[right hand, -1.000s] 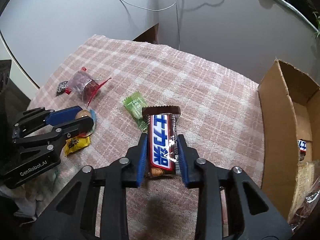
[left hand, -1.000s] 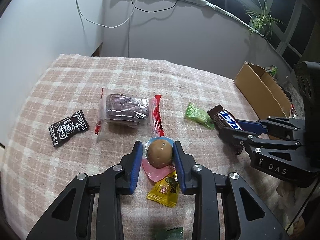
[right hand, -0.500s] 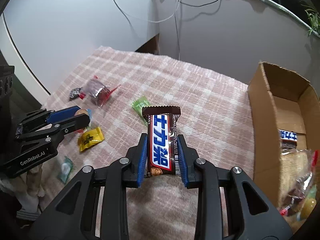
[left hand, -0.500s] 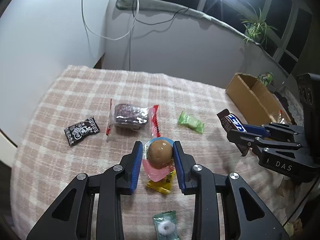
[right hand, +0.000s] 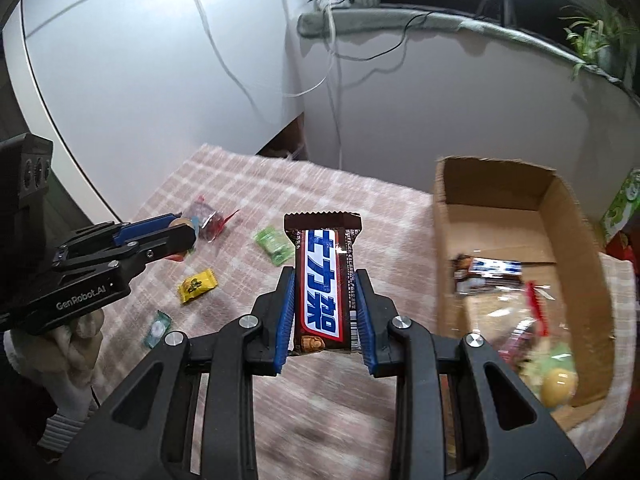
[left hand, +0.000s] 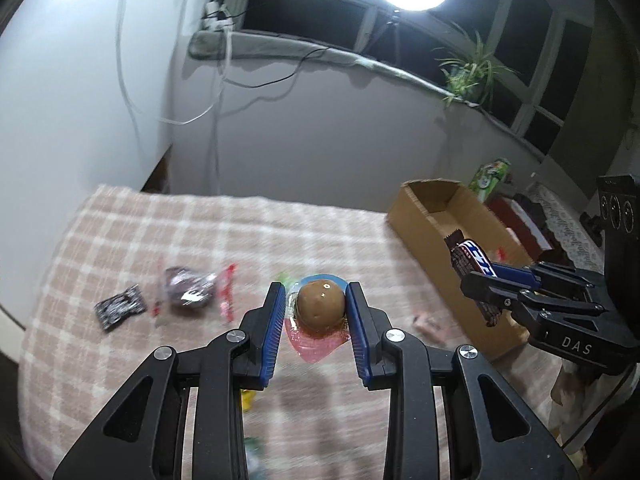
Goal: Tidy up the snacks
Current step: 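Carry the jelly cup and chocolate bar over the box with both grippers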
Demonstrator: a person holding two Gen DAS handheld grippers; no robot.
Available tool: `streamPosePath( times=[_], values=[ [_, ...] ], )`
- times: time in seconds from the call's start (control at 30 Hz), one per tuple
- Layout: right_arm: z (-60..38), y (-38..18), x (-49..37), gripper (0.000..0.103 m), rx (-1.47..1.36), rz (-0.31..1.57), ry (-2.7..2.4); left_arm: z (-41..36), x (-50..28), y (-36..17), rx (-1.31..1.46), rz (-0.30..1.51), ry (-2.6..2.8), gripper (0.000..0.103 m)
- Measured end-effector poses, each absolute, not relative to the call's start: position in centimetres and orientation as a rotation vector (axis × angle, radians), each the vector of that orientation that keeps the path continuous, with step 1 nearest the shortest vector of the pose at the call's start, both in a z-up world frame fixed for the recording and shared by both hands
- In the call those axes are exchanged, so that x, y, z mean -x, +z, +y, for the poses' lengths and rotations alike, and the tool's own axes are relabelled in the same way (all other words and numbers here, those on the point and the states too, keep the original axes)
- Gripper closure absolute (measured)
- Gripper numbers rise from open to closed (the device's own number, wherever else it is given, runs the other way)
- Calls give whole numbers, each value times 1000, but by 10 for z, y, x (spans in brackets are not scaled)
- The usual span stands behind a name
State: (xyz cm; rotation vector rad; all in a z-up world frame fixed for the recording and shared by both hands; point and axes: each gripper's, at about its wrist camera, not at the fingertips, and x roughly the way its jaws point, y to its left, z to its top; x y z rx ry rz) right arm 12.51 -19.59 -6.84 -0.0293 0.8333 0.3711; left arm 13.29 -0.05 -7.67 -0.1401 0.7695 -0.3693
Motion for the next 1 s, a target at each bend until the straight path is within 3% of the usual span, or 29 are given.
streamPosePath(
  times=[0.43,1.0],
  values=[
    [-290,-49,-112,74,-15,797,212,-75,-154,-61,113,754,-496,74],
    [-362,-66,-122,74,-74,832,117,-166,-180,-67,43,790,-597,74]
  ],
)
